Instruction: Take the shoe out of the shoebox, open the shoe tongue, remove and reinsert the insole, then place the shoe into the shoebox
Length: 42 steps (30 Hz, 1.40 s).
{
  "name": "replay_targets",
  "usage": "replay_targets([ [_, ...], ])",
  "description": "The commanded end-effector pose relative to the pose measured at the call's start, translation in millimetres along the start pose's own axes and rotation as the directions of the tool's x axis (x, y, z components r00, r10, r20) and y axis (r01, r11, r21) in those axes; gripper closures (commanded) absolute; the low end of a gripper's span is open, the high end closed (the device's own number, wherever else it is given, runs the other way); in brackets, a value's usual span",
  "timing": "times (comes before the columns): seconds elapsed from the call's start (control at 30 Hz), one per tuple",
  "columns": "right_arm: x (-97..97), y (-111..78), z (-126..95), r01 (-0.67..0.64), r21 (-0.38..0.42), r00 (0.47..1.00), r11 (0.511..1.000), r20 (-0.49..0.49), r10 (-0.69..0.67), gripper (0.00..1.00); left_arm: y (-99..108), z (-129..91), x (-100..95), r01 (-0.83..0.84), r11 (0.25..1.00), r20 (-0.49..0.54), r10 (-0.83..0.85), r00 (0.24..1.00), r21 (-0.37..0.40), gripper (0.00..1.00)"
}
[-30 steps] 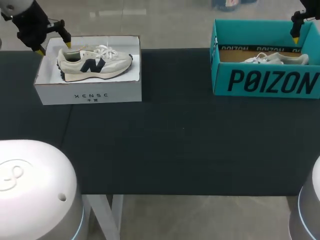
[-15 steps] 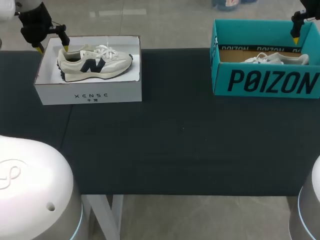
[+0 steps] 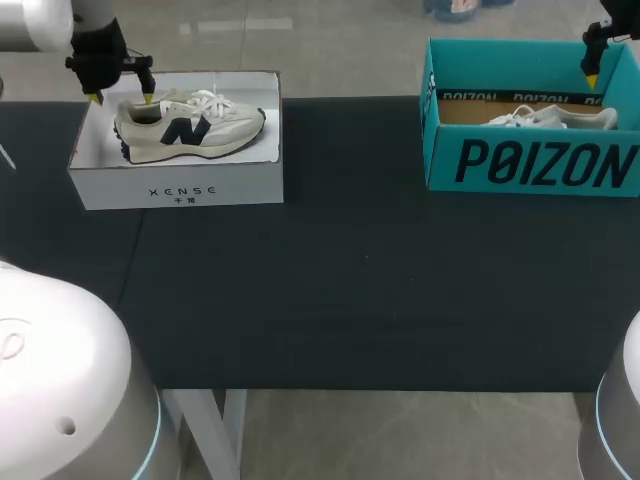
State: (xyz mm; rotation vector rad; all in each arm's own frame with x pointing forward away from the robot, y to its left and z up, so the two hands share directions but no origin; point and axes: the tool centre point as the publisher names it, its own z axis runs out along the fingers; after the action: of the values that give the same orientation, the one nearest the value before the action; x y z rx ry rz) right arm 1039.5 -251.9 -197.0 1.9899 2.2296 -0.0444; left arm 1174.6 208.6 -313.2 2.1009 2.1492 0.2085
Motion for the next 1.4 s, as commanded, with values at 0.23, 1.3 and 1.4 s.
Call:
replay_targets([
  [0.23, 0.0, -0.6, -0.2, 0.000, -0.001, 1.000, 1.000, 0.000, 0.000, 0.00, 24.6, 35.7, 2.7, 0.034, 0.999, 0.004, -0.035, 0.999, 0.016, 0.00],
  [1.3, 0.0, -0.6, -0.2, 0.000, -0.001, 1.000, 1.000, 0.000, 0.000, 0.00, 4.1, 66.6, 19.2, 0.012, 0.999, 0.009, -0.012, 1.000, 0.032, 0.13],
  [1.4, 0.0, -0.6, -0.2, 0.000, -0.001, 1.000, 1.000, 0.000, 0.000, 0.00, 1.9, 68.8, 19.1, 0.012, 0.999, 0.008, -0.012, 1.000, 0.036, 0.16],
])
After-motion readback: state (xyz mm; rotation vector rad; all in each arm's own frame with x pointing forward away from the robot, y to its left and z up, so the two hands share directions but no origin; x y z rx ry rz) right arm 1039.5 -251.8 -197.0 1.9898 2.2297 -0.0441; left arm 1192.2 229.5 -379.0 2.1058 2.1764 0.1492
